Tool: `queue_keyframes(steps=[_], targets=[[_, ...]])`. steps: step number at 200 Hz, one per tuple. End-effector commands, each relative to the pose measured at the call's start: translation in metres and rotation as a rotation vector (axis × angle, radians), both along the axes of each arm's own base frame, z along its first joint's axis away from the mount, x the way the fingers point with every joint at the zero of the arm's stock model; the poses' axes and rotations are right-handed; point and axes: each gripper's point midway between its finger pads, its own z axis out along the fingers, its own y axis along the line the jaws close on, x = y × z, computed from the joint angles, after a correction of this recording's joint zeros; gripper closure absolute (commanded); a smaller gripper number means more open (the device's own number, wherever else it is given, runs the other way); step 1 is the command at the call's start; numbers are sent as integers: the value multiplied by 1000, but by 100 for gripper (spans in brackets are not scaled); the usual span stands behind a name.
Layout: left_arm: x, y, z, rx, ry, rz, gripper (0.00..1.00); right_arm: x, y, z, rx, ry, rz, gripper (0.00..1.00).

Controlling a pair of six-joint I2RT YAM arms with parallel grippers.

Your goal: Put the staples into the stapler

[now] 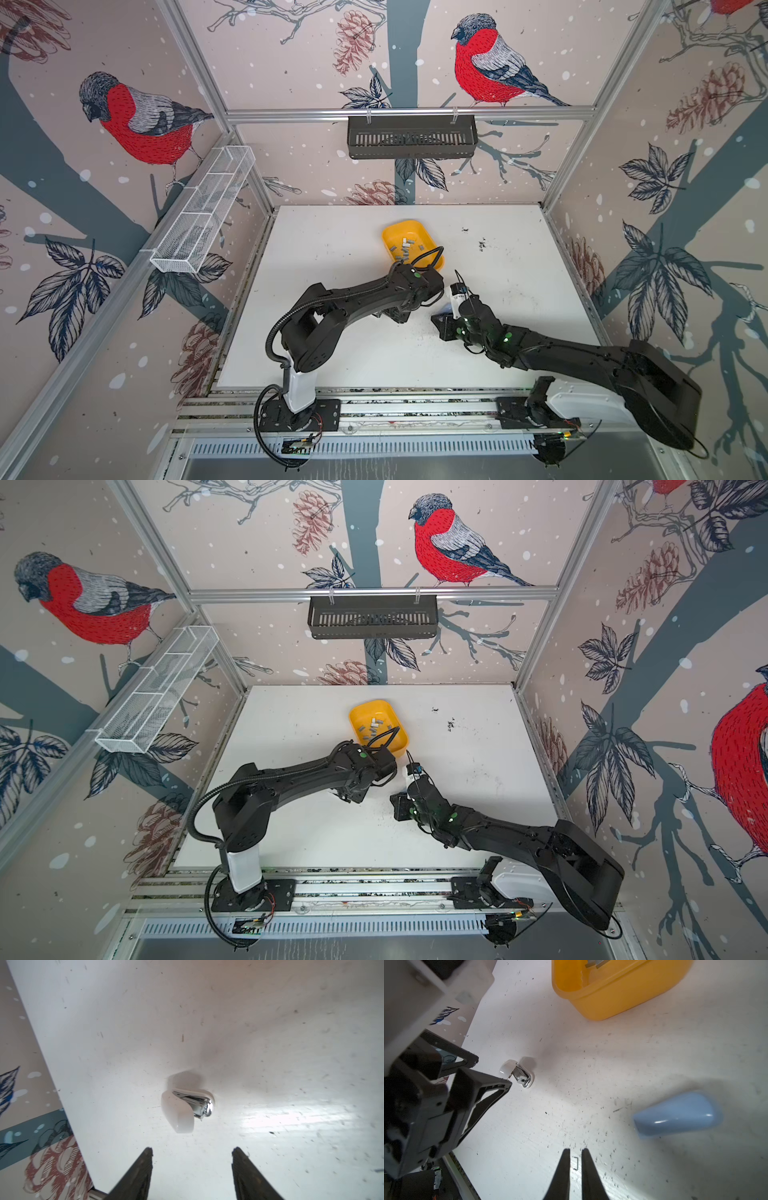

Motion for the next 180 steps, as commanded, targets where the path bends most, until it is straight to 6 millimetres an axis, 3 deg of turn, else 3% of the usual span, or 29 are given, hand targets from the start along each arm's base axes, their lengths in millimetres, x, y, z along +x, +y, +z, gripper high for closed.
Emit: queue_keyframes(steps=[1, 26, 65, 106, 128, 155, 180], targets=[[-3, -17, 6, -181, 26, -3, 38, 1, -2, 1, -11, -14, -2, 86], [-2, -13, 13, -374, 46, 46, 42, 0, -1, 1, -12, -14, 12, 86], [2, 16, 16, -492, 47, 132, 46, 1, -2, 2, -14, -16, 9, 86], [21, 45, 14, -681, 30, 271, 48, 1, 1, 3, -3, -8, 7, 86], [26, 63, 1, -747, 35, 335, 47, 1, 1, 1, -6, -2, 4, 86], [31, 70, -11, -881, 56, 375, 46, 1, 0, 0, -7, 3, 2, 86], [31, 62, -13, -1070, 100, 366, 42, 0, 1, -2, -7, 9, 4, 87]])
